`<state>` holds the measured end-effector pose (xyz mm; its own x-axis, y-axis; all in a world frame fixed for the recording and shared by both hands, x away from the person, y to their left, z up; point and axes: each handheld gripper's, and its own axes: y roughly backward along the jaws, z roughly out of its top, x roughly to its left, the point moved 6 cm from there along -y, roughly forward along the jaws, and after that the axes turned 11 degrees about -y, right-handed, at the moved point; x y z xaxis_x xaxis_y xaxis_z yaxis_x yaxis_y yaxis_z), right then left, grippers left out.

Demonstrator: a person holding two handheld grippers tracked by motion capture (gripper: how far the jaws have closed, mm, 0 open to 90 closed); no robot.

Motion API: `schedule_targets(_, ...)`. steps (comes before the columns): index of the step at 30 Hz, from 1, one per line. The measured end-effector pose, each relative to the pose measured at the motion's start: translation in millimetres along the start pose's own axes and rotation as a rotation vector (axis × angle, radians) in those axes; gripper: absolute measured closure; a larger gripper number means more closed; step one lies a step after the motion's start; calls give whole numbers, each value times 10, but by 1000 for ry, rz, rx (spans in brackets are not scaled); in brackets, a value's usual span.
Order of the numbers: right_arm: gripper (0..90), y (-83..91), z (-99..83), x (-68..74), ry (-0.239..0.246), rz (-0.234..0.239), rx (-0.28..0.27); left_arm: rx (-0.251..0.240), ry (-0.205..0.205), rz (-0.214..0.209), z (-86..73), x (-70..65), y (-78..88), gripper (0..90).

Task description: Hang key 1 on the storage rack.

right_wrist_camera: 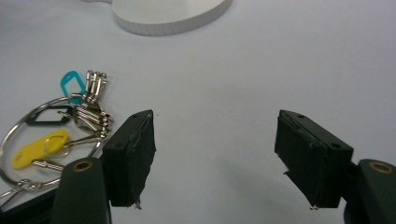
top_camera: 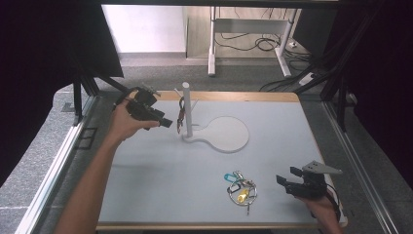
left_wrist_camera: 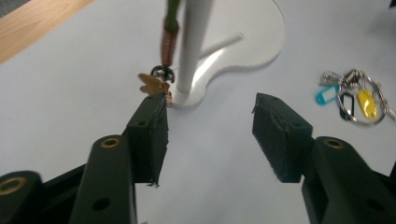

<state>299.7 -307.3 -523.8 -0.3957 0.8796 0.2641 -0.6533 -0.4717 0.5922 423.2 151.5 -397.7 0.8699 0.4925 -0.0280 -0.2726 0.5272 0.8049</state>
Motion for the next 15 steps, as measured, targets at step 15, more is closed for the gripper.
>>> schedule_targets(15,277,-11,41,188,66,20,18,-41,-42,3,-521,-629,-89,369)
